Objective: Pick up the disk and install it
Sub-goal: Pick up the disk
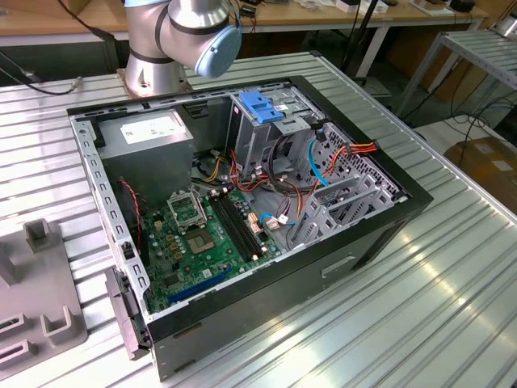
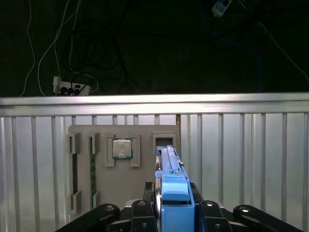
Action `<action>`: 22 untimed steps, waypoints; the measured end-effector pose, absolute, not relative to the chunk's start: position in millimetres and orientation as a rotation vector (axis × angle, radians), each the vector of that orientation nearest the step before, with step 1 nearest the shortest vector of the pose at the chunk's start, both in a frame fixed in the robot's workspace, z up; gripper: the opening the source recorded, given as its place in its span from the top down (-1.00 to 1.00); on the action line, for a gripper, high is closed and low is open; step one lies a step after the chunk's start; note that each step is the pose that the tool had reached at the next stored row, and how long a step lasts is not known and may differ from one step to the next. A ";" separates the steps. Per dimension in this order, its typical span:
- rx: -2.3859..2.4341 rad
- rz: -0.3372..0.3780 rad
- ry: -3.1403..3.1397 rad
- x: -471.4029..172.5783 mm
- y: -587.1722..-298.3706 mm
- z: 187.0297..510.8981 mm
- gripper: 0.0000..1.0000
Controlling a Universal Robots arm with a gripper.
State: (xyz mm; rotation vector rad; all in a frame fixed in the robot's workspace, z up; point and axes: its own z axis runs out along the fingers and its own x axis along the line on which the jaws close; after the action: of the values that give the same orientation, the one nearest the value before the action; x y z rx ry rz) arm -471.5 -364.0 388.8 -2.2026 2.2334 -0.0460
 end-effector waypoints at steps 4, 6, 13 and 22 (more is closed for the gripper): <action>-2.203 -0.046 2.233 -471.5 -364.0 409.8 0.26; -2.203 -0.046 2.233 -471.5 -364.0 419.7 0.26; -2.202 -0.047 2.233 -471.5 -364.0 455.8 0.26; -2.202 -0.048 2.233 -471.5 -363.9 493.5 0.26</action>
State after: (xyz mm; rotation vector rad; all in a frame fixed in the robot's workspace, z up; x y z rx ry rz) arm -471.5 -363.9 493.5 -2.2021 2.2330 -0.0478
